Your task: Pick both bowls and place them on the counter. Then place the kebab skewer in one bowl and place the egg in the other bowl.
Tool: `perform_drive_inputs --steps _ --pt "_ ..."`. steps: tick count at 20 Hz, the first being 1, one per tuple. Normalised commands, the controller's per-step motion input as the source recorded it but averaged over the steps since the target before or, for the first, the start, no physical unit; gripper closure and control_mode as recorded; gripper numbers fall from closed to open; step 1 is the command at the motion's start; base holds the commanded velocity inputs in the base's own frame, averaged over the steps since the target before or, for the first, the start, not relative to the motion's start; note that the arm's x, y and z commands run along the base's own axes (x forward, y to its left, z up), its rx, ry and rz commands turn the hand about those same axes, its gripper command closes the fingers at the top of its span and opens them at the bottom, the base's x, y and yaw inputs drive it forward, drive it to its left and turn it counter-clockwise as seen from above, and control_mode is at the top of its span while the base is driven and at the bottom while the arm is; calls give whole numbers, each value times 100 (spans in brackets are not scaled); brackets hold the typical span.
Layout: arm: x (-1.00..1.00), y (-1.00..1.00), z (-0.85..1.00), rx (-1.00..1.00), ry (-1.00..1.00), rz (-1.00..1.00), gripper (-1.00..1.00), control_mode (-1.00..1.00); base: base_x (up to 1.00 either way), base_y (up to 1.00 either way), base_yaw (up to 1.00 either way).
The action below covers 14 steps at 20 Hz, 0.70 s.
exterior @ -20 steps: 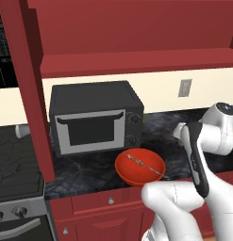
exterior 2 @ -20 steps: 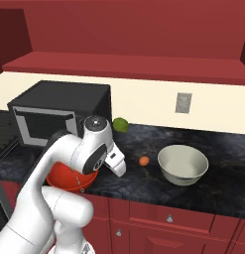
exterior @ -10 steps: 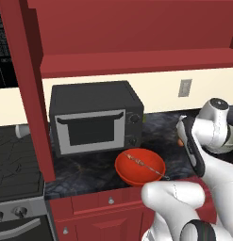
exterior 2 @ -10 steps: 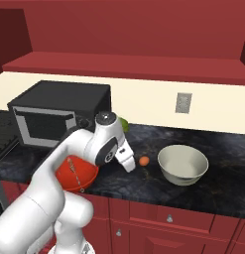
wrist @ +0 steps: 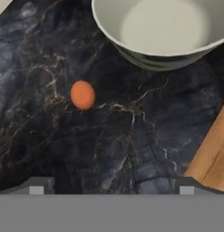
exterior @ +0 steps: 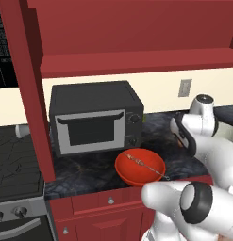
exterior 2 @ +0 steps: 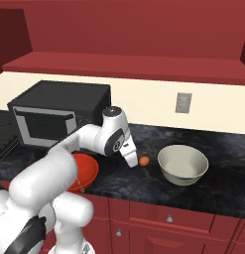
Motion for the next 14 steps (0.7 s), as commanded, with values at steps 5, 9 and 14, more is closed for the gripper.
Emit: perform_drive_inputs --steps 5,9,14 --pt "30 -28 -22 4 4 -8 -100 -100 0 0 0" --pt "18 -17 -17 5 3 -6 -100 -100 0 0 0" --pt "18 -3 -17 1 3 -4 -100 -100 0 0 0"
